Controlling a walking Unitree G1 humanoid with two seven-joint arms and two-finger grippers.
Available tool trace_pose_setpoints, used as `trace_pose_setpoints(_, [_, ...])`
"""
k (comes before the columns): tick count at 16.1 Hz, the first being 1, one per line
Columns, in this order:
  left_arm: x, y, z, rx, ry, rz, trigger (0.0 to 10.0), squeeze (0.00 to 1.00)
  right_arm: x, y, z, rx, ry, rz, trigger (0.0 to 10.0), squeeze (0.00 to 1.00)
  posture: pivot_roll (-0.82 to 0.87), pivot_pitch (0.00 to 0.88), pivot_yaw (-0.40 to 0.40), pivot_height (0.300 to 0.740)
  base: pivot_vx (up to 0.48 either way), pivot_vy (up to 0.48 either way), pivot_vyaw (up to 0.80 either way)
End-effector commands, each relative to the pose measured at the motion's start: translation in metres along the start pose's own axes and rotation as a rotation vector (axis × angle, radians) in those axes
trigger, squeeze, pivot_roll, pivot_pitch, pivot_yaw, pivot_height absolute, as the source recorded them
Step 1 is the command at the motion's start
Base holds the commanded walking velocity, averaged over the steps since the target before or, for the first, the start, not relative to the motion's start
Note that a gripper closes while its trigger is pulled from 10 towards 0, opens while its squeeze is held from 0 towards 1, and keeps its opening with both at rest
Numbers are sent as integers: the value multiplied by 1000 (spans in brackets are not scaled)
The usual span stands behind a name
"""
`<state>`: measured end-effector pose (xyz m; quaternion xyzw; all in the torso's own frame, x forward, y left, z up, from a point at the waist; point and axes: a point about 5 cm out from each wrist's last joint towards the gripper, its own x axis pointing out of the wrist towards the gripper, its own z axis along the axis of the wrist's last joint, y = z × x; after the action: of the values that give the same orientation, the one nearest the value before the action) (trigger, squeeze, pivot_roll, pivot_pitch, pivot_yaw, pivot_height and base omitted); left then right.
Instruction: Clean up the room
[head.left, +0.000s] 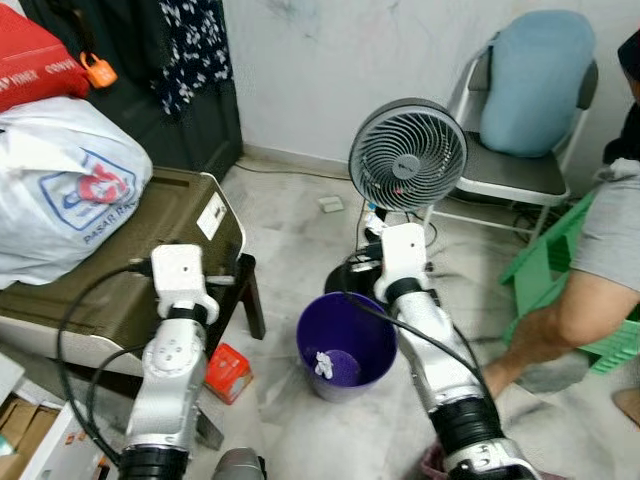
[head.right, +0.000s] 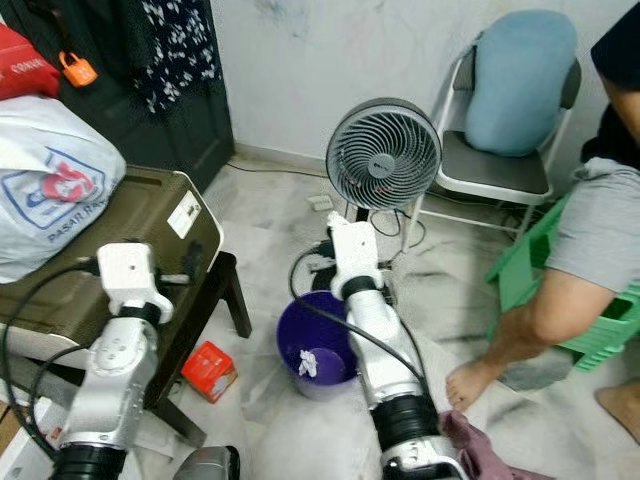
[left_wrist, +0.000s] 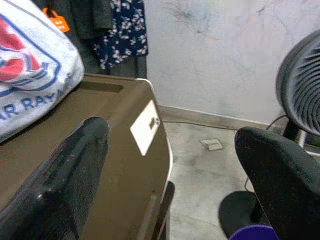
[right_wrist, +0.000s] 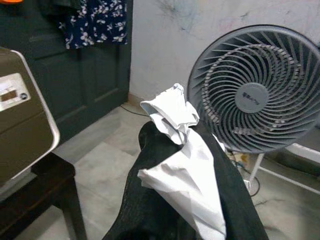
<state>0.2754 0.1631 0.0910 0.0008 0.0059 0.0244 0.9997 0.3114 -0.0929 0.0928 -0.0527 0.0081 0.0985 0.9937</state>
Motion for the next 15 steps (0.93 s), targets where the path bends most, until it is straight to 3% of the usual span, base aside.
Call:
trace_pose_setpoints(1, [2,-1,4,1,-19,-15,10000,0,2,0,2,-2,-6,1,10000,0,99,0,-31,740,304,0,0])
trace_pose_setpoints(12, [3,-1,4,4,-22,-20,10000,0,3,2,2,-5,-9,8,10000,0,101,0,-29,740,327,0,0])
trace_pose_setpoints(15, [3,-1,4,5,-24,-5,10000,0,3,1,2,-5,-10,8,10000,0,100,0,-30,740,90,0,0])
